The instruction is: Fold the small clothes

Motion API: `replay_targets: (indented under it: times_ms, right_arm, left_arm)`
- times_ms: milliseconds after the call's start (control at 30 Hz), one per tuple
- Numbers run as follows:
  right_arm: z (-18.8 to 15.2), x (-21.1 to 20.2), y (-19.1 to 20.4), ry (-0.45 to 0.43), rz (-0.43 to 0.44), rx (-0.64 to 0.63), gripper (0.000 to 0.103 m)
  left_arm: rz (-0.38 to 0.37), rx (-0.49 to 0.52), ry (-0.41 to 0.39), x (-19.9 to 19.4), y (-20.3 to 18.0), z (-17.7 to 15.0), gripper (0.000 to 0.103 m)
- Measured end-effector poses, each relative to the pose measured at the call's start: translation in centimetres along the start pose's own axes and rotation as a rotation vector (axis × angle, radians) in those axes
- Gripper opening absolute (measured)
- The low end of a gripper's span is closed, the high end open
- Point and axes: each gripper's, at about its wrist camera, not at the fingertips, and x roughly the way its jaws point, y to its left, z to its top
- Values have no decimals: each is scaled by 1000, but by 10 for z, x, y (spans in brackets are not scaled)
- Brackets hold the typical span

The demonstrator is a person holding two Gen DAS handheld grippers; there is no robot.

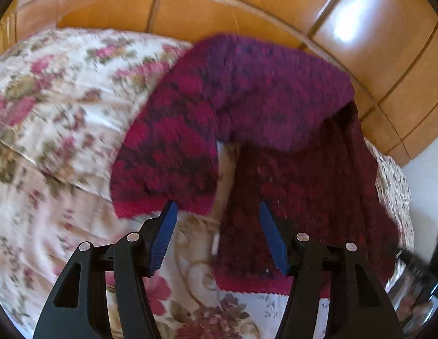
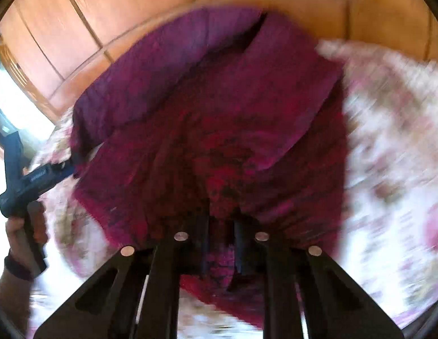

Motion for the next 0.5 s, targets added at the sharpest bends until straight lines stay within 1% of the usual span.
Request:
replay_targets:
  times_ms: [33,67,100,133,167,200,233,267,300,333,367,400,433,467,500]
  right_arm:
    - [4,-11,-7,-45,-84,-28,12]
    - [7,-26,-16,-101,-213,-60,12]
    - [10,-33,-26,-136,-326,-86,12]
    - [15,-37,-41,-168,-493,-124,12]
    - [15,-36,-55,-172,-576,-137,12]
    - [17,-33,-74,-161,-638,-132,12]
    - [21,-25,-98,-130,-695,-108,12]
    - [22,-18,-117,-98,-726,-87,13]
    - [24,-8,-135,-64,-736,-54,14]
    - [25,-3,-147,-42,-730,-23,16]
    - [26,5,-168,-6,-711,50,29]
    - [26,8,-181,7,-681,106,41]
    - [25,7,-194,-1,-630,180,44]
    - [24,3,-201,-10,-606,231,58]
    - [22,-4,-205,-31,-584,284,68]
  left_arm:
    - [-26,-3,22,5,-1,-1,59]
    - [-48,-6,36,8,-3,-2,59]
    - [-76,-4,49,12,-7,-2,59]
    - [-95,8,61,15,-11,-3,59]
    - [-103,21,70,17,-15,-4,59]
    - [-101,45,77,20,-22,-4,59]
    - [-84,64,77,23,-26,-4,61]
    - [-72,82,80,26,-30,-4,64]
    - [-66,93,85,30,-32,-4,66]
    - [-58,87,95,35,-32,-2,66]
    - [-61,74,104,40,-30,-1,66]
    - [-66,63,107,43,-29,1,66]
    - [-70,56,108,46,-29,4,66]
    - [-74,52,110,48,-30,7,66]
    - [-79,49,114,51,-30,10,66]
